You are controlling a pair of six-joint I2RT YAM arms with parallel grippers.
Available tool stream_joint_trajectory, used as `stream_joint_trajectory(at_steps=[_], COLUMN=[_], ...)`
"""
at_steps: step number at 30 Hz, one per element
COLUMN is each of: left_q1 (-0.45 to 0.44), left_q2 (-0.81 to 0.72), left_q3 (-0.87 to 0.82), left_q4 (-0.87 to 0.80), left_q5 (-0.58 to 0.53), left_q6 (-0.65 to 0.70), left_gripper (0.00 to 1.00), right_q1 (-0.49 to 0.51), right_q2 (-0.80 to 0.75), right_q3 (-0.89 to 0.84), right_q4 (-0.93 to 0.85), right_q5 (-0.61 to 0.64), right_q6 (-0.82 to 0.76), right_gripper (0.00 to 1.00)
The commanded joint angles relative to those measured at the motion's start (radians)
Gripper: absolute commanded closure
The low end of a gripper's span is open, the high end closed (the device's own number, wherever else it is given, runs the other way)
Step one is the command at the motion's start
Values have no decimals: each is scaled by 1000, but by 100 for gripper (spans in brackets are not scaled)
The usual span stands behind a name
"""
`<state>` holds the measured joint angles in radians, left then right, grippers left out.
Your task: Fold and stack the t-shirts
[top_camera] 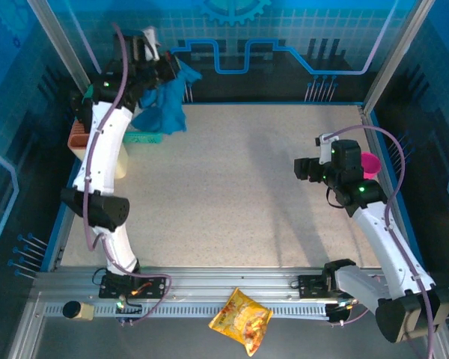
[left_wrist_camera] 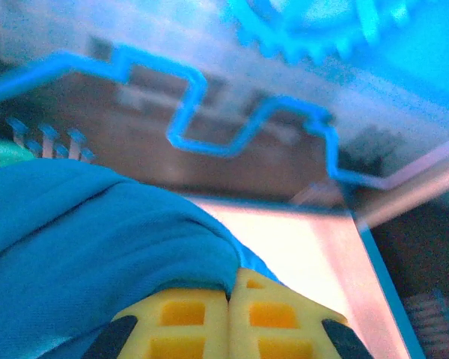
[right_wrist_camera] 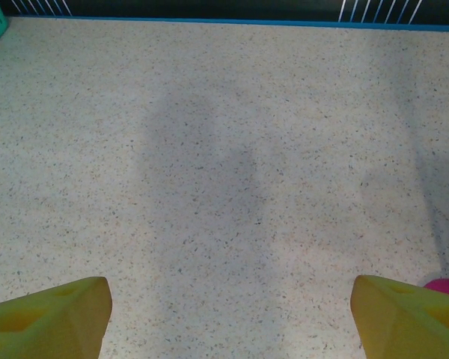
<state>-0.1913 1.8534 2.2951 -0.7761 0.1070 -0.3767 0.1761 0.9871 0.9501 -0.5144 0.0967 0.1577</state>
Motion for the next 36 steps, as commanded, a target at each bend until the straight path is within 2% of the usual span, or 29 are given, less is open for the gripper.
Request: stream_joint_trajectory(at_steps=[1,5,8,11,14,19,20,24,29,33,36], left_q1=[-133,-290,-375,-443,-509,-562,-561,-546,-481,-419,-400], left_q2=[-58,-104,-67,15,86,81,63,-41,-135,-161,-178], left_q3=[-182,-504,-726,-861,-892,-855,-846,-797,-777,-827,-931], left_q4=[-40,120,269,378,425,384,363,247,97,4,27], left_q5=[72,95,115,163,196,146,120,-41,-193,-216,-194], left_q6=[50,-28,-117,-209,-247,-217,-204,-121,-117,-178,-221], left_gripper=[100,100,100,100,91,27,2,1,1,1,1], right_q1=[11,11,10,9,8,11,14,42,130,200,250], right_q2=[-11,-5,7,29,43,55,61,119,299,546,742], right_q3=[-14,-27,-33,-23,-13,-10,-8,-2,22,128,244], right_q4=[-1,1,8,3,-10,-21,-22,-24,-1,-48,-123], right_q5=[6,4,3,1,3,-15,-20,-42,-42,0,91], right_q6=[6,14,20,19,19,20,20,29,77,153,185], right_gripper=[15,15,13,12,12,11,11,11,15,21,27])
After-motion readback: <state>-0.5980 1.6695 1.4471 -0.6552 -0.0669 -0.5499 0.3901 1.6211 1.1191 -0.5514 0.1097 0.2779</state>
